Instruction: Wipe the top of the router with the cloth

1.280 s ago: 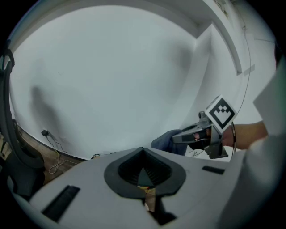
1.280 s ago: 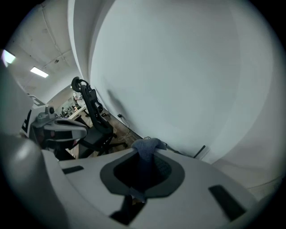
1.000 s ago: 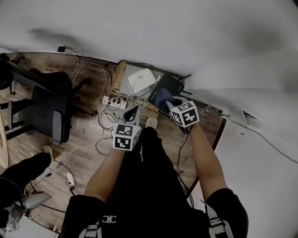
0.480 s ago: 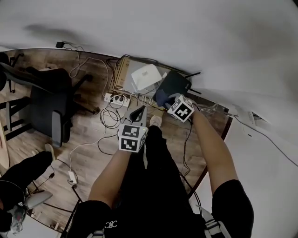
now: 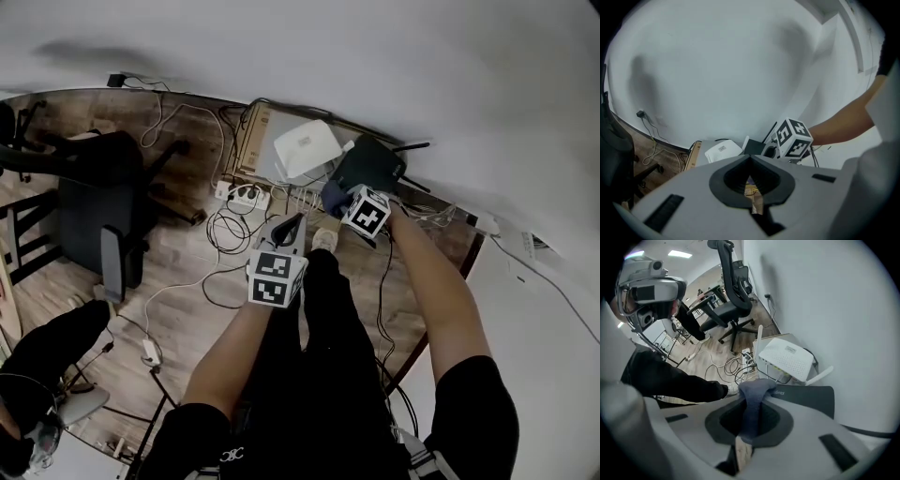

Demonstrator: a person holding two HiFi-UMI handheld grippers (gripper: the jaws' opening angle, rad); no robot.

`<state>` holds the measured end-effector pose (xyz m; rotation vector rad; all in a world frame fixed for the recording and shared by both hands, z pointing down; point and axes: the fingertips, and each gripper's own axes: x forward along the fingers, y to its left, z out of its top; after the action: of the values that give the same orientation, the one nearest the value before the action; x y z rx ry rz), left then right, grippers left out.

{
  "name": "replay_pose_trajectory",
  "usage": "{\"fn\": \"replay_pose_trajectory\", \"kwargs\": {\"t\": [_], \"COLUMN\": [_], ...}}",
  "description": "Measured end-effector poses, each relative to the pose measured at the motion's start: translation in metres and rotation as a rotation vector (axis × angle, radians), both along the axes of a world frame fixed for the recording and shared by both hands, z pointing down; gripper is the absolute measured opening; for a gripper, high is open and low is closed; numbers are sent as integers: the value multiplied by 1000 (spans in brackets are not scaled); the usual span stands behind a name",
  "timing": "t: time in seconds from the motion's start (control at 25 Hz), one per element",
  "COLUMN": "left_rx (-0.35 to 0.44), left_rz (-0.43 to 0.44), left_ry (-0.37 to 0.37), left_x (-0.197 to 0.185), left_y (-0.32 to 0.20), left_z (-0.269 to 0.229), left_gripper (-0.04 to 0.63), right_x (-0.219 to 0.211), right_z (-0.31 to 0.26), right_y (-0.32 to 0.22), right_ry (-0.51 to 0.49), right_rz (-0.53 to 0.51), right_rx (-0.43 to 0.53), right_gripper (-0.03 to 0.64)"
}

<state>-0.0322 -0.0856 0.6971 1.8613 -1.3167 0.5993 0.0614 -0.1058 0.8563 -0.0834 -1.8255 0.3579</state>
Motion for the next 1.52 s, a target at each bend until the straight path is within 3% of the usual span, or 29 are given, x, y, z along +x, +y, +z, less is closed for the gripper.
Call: {"fn": "replay_pose_trajectory", "kwargs": {"t": [0.24,0.44,0.76,1.0,1.24,1.52], "left_rx": [-51,-75,-87,-92,-115,-133], "left_rz": [10,7,34,48,55,16], "left_ry": [-16,-25,-21,-18,7,51], "left_x": [-14,-17,-5,1,4,1], "left_y": [19,24,21,20,23,23], "left_z": [38,58,71,75,82,88], "left_gripper": [-8,-7,-7,-8,-6,-6], "right_x": [2,15,38,45,55,71], "right_z": [40,63,78,84,85,87], "right_y": [-17,-43,-81,-118,-148,-179], "right_ry": [57,97,105,107,151,244], "right_rz": [32,99,206,151,218,207], "right_rx": [122,276,315,428,431,509], "right_gripper": [14,14,14,12,12,12]}}
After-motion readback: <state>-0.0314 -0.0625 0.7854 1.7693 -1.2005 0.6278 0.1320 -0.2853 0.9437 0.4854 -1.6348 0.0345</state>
